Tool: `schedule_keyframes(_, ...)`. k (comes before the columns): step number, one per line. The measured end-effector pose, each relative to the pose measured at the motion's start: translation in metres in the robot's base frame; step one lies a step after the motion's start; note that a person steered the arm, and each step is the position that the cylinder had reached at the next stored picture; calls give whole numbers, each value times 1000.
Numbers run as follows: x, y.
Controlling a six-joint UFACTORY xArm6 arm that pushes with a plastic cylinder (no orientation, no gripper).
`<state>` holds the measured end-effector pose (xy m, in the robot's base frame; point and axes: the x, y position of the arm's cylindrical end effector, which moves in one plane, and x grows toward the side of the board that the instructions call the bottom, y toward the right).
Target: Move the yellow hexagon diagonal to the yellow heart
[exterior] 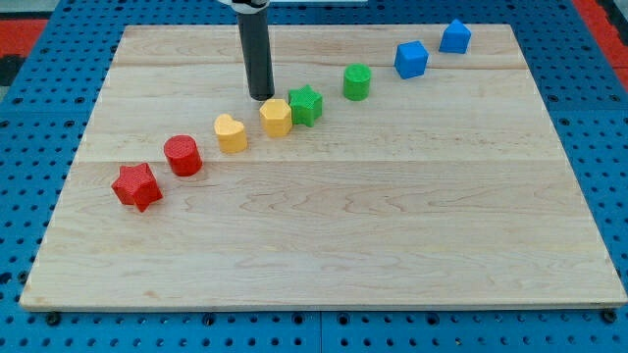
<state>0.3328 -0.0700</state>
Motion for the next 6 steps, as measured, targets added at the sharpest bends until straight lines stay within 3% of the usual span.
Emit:
schedule_keyframes(3,18,8)
schedule_keyframes(5,23,-15)
schedule_keyframes(6,28,3)
